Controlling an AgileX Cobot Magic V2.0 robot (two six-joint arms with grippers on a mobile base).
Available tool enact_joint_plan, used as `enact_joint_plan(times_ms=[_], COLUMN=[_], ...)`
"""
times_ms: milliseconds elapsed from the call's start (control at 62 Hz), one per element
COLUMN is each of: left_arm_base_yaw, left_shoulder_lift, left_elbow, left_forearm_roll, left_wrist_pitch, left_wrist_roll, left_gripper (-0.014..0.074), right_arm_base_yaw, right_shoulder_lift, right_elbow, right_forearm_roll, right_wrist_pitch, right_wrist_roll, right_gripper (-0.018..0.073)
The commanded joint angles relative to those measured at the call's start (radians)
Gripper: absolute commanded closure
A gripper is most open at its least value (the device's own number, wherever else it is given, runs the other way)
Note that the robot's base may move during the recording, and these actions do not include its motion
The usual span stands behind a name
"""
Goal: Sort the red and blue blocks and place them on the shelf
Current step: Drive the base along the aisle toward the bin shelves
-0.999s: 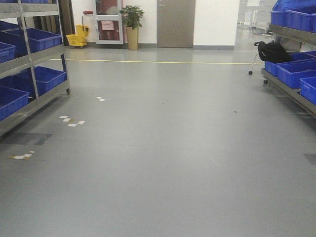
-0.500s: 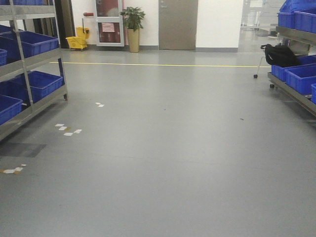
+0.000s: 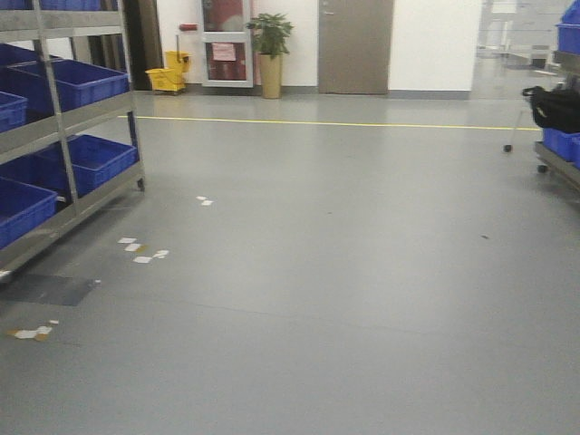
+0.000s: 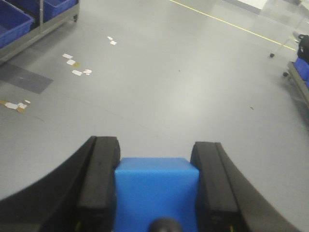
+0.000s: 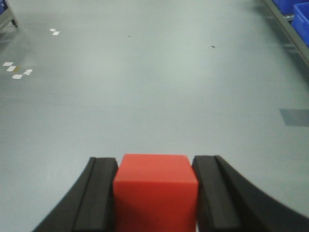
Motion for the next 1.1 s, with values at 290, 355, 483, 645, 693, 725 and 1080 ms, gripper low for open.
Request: enact_joint_plan(times_ms=[290, 355, 483, 645, 693, 725, 1080], left_arm_base_yaw=[0.001, 0.001, 0.001, 0.001, 0.001, 0.001, 0.001], left_shoulder_lift=[0.000, 0.000, 0.000, 0.000, 0.000, 0.000, 0.000], left_elbow=[-0.028, -0.028, -0.028, -0.028, -0.028, -0.028, -0.028], left_forearm_roll=[-0.003, -0.003, -0.003, -0.003, -0.003, -0.003, -0.003], left_wrist_pitch=[-0.090, -0.090, -0.090, -0.090, -0.090, -0.090, -0.090], left_wrist_roll=[-0.005, -0.005, -0.005, -0.005, -0.005, -0.005, -0.005], left_gripper=[0.0473, 0.0473, 0.0473, 0.0473, 0.0473, 0.0473, 0.0473], right_arm_base_yaw=[-0.005, -0.005, -0.005, -0.005, -0.005, -0.005, -0.005], right_shoulder_lift=[-0.001, -0.001, -0.001, -0.001, -0.001, -0.001, -0.001], right_elbow=[-0.028, -0.028, -0.028, -0.028, -0.028, -0.028, -0.028], right_forearm_roll=[-0.012, -0.012, -0.012, -0.012, -0.012, -0.012, -0.012], right_wrist_pitch=[-0.090, -0.090, -0.090, -0.090, -0.090, -0.090, -0.090], right_wrist_roll=[-0.008, -0.008, -0.008, -0.008, -0.008, -0.008, -0.008], right_gripper=[0.0501, 0.0501, 0.0501, 0.0501, 0.0501, 0.0501, 0.0501])
